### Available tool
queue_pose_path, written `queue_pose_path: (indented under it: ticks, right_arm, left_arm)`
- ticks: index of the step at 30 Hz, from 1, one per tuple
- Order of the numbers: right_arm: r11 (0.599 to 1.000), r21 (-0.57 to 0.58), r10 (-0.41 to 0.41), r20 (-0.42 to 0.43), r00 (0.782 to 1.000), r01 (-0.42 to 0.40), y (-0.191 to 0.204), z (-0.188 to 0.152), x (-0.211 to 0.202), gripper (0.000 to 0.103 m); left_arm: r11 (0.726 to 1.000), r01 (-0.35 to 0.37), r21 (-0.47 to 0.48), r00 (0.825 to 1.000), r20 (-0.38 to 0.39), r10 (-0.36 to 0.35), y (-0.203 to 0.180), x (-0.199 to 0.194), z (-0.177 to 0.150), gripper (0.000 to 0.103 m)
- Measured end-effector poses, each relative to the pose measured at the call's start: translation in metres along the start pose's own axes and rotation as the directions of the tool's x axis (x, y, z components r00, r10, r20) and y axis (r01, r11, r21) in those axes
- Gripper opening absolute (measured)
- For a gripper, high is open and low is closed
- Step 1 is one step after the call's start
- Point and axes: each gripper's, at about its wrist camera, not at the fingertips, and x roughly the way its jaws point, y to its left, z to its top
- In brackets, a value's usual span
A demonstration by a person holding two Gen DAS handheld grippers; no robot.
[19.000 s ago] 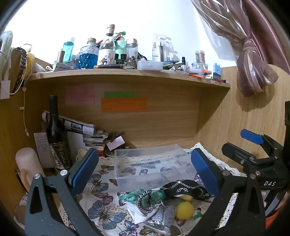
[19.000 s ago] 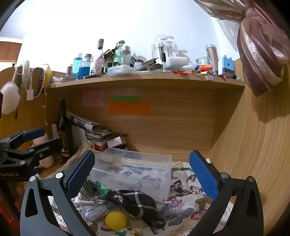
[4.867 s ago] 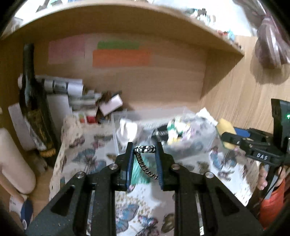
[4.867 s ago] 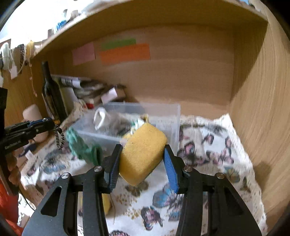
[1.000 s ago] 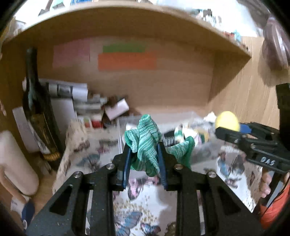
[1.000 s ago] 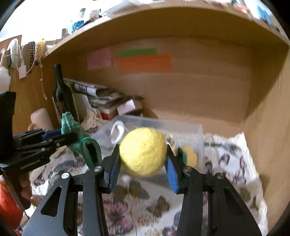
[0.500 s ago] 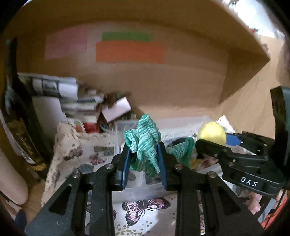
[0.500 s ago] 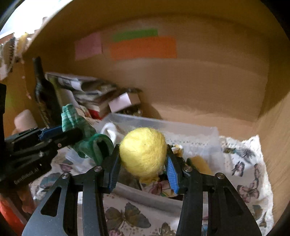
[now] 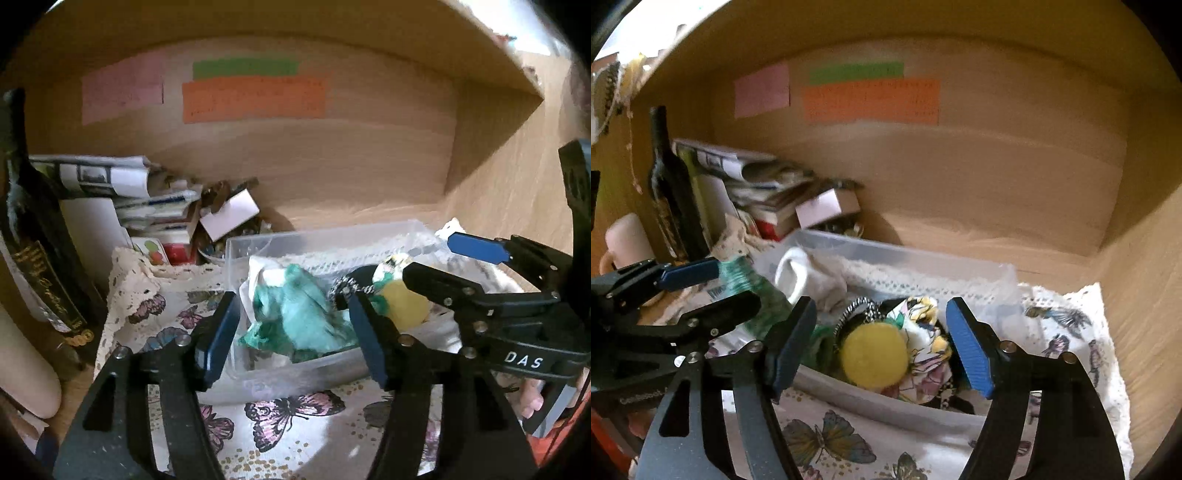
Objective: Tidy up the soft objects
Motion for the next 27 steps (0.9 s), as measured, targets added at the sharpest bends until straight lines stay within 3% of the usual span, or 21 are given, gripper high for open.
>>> queue_pose_path:
  ticks: [7, 13, 20, 27]
  right_arm:
    - [0.999, 0.02, 0.03, 0.125, 0.992, -0.033, -0.002, 0.009, -0.057, 0.07]
    - [0.999, 0.02, 0.039, 0.243, 0.969, -0.045, -0.004, 0.008, -0.108, 0.08]
    - [0.999, 0.014, 0.043, 0.322, 0.946, -0.05, 0.004, -0.002, -0.148, 0.083]
    - [0.999, 0.031, 0.014, 0.36, 0.933, -0.027, 0.008, -0.014, -0.166, 0.101]
  left_arm:
    - [0.999, 0.028, -0.016, 0.99, 0.137, -0.025, -0.004, -0.056, 0.012, 0.074]
    - [0.998, 0.055, -0.008, 0.968, 0.246, -0.051, -0.01, -0.102, 0.017, 0.077]
    - [0.998, 0.07, 0.006, 0.939, 0.337, -0.067, -0.02, -0.142, 0.01, 0.093]
    - [0.998, 0.062, 0.019, 0.926, 0.373, -0.064, -0.03, -0.163, -0.002, 0.101]
